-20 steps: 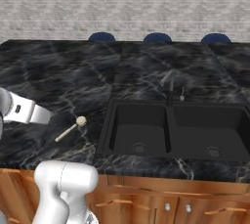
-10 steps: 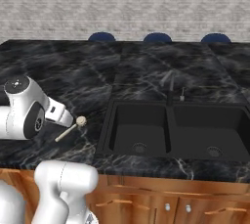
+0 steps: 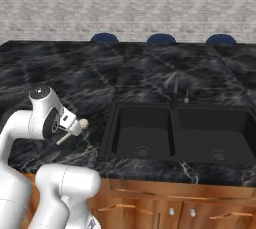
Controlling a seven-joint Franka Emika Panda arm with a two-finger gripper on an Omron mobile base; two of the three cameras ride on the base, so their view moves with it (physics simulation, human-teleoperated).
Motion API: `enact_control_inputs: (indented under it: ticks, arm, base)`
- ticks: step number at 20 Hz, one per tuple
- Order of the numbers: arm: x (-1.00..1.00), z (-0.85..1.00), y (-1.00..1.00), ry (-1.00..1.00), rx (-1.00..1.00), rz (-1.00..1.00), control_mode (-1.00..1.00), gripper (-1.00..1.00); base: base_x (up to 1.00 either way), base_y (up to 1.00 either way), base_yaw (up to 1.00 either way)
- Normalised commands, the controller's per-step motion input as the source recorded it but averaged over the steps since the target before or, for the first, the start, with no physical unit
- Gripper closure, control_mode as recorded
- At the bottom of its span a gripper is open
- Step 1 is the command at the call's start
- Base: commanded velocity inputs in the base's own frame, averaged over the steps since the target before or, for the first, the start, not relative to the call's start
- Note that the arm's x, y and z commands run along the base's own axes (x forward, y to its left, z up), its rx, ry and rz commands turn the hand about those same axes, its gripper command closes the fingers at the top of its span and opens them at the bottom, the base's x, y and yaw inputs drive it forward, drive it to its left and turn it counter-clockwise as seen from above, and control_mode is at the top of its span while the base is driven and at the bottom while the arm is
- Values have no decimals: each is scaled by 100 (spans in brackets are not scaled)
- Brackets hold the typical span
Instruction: Grab the spray bottle from the cabinet, then place it next to the cutting board for sanitizing. Then grab the dish brush from the countertop next to the sink and place it next to the cutting board.
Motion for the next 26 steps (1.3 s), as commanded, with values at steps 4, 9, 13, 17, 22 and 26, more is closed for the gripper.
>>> enact_control_inputs:
  ticks: [4,9,13,17,22,26]
  arm:
    - [54,-37,47,15,3,-13,-100,-100]
    - [41,-13,20,11,0,-6,-100,-100]
    - [39,-22,0,14,0,0,-100,-100]
    - [44,-41,0,13,0,0,-100,-100]
    - [33,-39,0,3,0,0,-100,-100]
    - [29,-25,1,2,0,0,-100,-100]
  base:
    - [0,0,0]
    - [0,0,0]
    - [0,0,0]
    - [0,0,0]
    - [0,0,0]
    - [0,0,0]
